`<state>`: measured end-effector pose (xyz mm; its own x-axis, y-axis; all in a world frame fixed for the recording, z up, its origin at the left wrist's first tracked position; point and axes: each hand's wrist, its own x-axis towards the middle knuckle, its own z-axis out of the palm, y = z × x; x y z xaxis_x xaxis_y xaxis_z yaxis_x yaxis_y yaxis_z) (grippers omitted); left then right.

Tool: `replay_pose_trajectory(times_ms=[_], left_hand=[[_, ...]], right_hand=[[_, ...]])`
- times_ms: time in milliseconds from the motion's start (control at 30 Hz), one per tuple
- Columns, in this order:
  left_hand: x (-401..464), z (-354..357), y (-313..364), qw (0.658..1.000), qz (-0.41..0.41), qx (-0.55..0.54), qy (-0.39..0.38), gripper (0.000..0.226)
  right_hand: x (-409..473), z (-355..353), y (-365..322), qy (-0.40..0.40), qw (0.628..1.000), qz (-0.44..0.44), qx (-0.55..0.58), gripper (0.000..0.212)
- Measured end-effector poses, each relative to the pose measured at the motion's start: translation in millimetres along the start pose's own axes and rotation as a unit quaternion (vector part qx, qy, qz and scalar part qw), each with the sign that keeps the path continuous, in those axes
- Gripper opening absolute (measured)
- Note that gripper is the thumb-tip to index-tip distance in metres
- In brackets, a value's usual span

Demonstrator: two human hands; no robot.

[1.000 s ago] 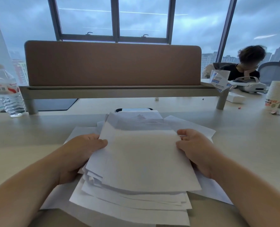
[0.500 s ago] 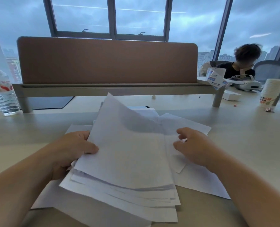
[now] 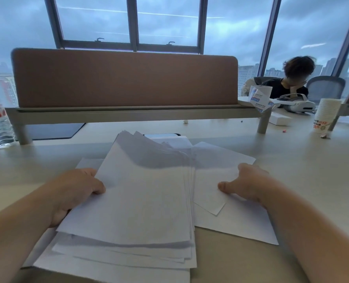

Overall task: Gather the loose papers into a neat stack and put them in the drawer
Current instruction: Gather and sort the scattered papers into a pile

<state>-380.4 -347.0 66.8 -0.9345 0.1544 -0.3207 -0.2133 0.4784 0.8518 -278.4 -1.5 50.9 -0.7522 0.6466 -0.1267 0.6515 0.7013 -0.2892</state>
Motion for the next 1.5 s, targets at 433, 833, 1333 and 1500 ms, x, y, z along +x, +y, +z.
replay_pose_trajectory(times_ms=[433, 833, 1333, 1500], left_hand=[[9, 7, -3, 0.999, 0.05, -0.015, -0.009, 0.027], [9, 6, -4, 0.998, 0.059, 0.014, -0.005, 0.025], [8, 9, -5, 0.996, 0.077, 0.04, -0.008, 0.025], [7, 12, -5, 0.995, 0.089, 0.031, -0.018, 0.023]], right_hand=[[3, -1, 4, 0.037, 0.955, -0.006, 0.294, 0.07], [-11, -36, 4, -0.086, 0.636, 0.08, 0.763, 0.026], [-5, -3, -8, -0.122, 0.76, 0.032, 0.638, 0.023], [-3, 17, -13, 0.007, 0.903, -0.052, 0.426, 0.021]])
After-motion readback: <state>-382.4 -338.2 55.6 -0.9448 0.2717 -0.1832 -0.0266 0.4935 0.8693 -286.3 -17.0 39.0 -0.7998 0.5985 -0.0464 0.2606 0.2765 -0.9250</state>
